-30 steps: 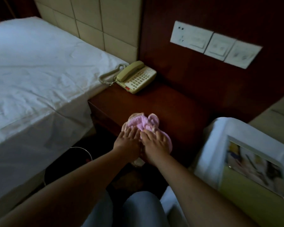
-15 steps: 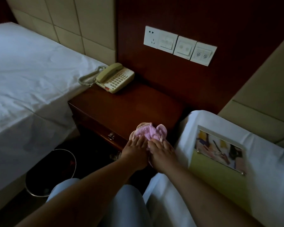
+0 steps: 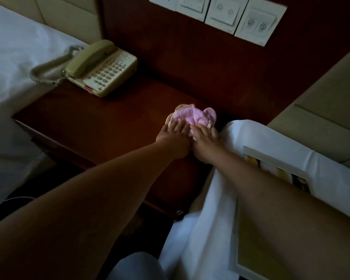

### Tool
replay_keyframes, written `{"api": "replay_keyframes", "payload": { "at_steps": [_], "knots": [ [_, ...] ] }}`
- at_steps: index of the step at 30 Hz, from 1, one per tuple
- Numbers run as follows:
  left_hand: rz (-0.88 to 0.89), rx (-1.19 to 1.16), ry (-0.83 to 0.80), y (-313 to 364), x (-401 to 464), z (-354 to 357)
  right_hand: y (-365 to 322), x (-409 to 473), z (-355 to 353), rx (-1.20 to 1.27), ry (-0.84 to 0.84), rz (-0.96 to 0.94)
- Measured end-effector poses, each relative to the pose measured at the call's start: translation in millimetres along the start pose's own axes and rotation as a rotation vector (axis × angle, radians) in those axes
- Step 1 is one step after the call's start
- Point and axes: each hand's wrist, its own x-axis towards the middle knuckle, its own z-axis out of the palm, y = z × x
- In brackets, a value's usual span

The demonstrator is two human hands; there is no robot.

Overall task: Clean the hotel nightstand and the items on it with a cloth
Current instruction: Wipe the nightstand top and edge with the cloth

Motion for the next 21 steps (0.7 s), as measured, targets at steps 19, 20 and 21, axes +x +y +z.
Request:
{"api": "replay_keyframes", "payload": {
  "at_steps": [19, 20, 21],
  "knots": [
    [0.01, 0.101, 0.001, -22.1, -143.8, 52.0, -93.4, -135.8, 2.0, -0.056, 0.02, 0.0],
    [0.007, 0.062, 0.037, -21.9, -160.9, 55.8, -98.8, -146.9, 1.5, -0.06, 0.021, -0.034],
    [-0.009, 0.017, 0.065, -21.7, -178.6, 59.1, -102.5, -161.8, 2.7, -0.072, 0.009, -0.056]
  ]
}}
